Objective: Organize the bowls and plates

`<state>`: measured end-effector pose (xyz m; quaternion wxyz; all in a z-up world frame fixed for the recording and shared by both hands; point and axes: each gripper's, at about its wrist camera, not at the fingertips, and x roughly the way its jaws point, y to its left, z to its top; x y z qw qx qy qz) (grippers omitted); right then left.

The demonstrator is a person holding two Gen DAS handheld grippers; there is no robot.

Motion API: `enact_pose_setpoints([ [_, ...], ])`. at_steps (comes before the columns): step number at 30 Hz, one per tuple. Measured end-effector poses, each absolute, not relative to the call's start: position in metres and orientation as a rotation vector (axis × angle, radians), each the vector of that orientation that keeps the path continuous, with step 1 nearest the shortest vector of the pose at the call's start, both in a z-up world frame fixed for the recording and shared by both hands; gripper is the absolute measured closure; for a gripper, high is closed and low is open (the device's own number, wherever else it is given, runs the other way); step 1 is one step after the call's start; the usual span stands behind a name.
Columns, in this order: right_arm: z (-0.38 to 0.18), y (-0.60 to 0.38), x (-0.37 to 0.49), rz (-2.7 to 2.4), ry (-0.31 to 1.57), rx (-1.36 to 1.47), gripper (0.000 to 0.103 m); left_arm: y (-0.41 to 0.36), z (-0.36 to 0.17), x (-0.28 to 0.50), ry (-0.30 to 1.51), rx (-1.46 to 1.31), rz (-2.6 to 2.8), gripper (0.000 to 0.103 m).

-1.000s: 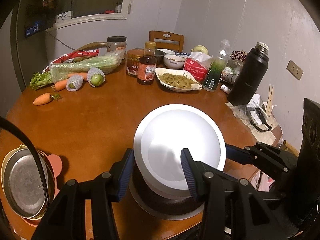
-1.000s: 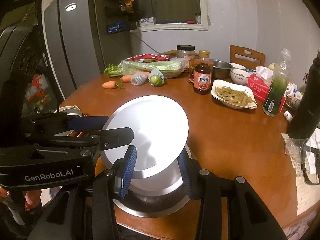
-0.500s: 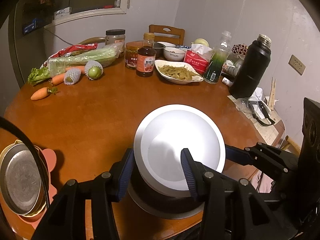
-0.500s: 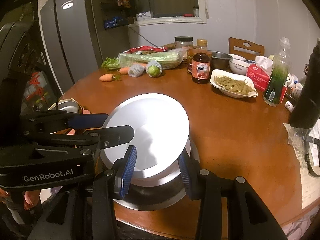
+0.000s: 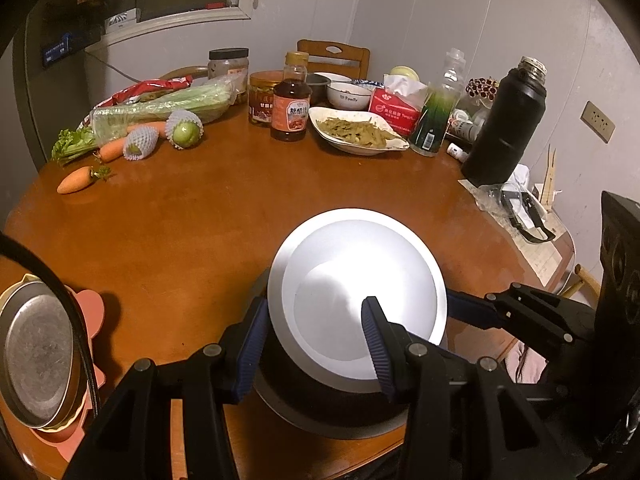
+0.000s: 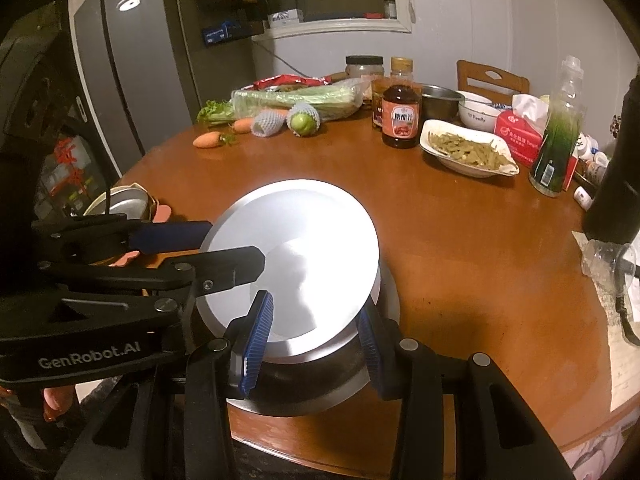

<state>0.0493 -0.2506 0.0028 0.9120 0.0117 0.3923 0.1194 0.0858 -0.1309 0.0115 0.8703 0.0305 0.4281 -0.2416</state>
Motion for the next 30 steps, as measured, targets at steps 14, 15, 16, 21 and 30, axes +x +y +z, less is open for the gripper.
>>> enact_pose_setpoints([
  [14, 0.003, -0.251, 0.052, 0.224, 0.822, 0.021, 0.058, -0.127, 0.010, 0.088, 0.897, 0.069, -0.495, 0.055],
  [15, 0.003, -0.252, 0.052, 0.222, 0.822, 0.021, 0.058, -0.126, 0.010, 0.088, 0.895, 0.068, -0.496, 0.055],
  [16, 0.003, -0.252, 0.053, 0.220, 0.823, 0.022, 0.058, -0.125, 0.011, 0.087, 0.892, 0.067, -0.496, 0.055],
  [21, 0.005, -0.254, 0.053, 0.204, 0.821, 0.025, 0.058, -0.122, 0.016, 0.086, 0.873, 0.065, -0.496, 0.055],
  [30, 0.009, -0.255, 0.051, 0.188, 0.805, 0.030, 0.057, -0.117, 0.024, 0.082, 0.836, 0.061, -0.491, 0.051],
])
